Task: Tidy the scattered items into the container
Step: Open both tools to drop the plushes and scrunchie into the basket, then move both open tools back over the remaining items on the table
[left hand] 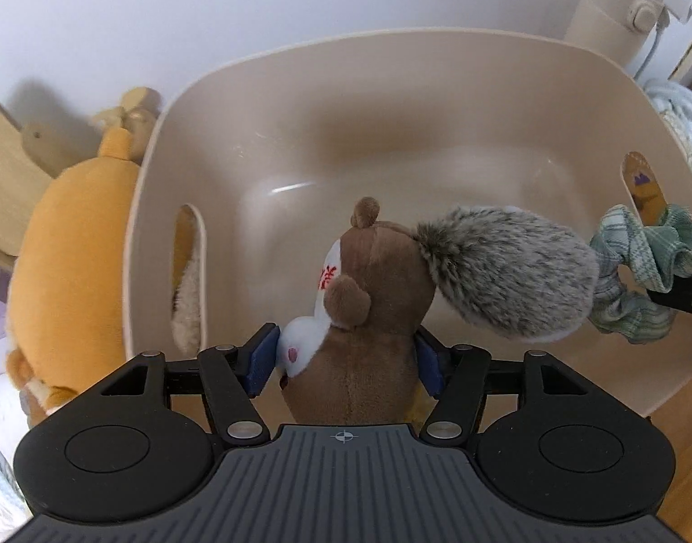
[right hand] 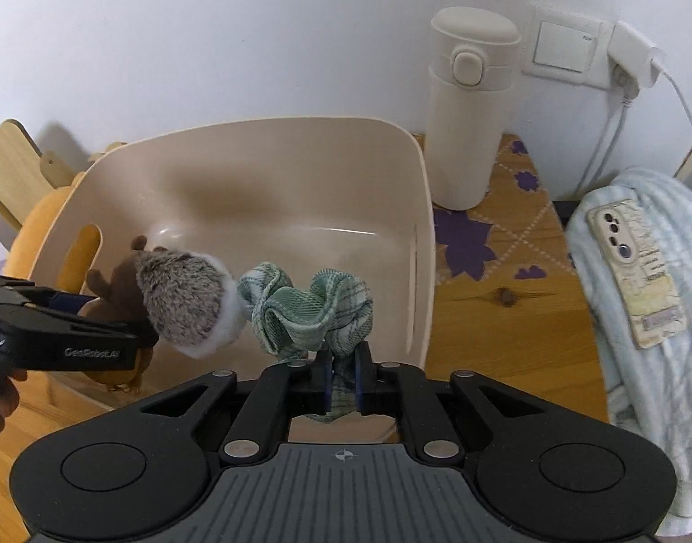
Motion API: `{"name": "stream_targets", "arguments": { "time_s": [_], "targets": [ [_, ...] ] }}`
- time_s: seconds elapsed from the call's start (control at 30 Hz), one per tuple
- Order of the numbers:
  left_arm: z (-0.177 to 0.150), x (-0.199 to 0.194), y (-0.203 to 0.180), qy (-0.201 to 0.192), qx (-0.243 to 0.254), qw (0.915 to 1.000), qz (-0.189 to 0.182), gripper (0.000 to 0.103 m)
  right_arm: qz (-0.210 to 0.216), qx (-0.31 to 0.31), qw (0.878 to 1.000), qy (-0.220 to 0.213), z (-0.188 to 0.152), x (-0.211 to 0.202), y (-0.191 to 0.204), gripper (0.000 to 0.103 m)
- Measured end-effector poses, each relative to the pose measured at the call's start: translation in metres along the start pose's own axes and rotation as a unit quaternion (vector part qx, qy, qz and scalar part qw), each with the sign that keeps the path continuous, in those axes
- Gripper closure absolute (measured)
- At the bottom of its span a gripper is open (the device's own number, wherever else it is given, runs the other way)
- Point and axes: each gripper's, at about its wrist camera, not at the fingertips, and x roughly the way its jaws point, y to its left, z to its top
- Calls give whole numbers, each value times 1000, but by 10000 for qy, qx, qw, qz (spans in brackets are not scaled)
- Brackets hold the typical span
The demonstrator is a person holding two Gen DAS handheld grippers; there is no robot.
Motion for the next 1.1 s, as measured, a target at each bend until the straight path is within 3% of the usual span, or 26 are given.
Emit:
{"name": "stream_targets", "arguments": {
  "time_s": [0.07, 0.13, 0.2, 0.37, 0.77, 0.9, 1.1],
  "targets": [
    [-1, 0, 1, 24, 50, 10000, -4, 37, -112, 16, 9999, 14, -1, -4, 3, 70],
    [-1, -4, 4, 0, 147, 9997, -192, 35, -152, -8, 9999, -8, -2, -11, 7, 67],
    [-2, -13, 8, -51, 229, 9992, -338, 33, -276, -28, 9996, -80, -4, -21, 11, 54],
    [-12, -46, 25, -351, 189, 9973, -618, 25, -427, -9, 9985, -338, -13, -54, 22, 35],
    [-66, -114, 58, -761, 398, 9921, -910, 24, -522, 107, 9952, -818, -63, -122, 44, 26],
    [-90, -118, 67, -812, 537, 9912, -893, 23, -540, 212, 9947, -847, -86, -130, 43, 25],
    [-121, -98, 80, -533, 564, 9931, -877, 23, -609, 373, 9956, -612, -122, -126, 33, 25]
  ]
}}
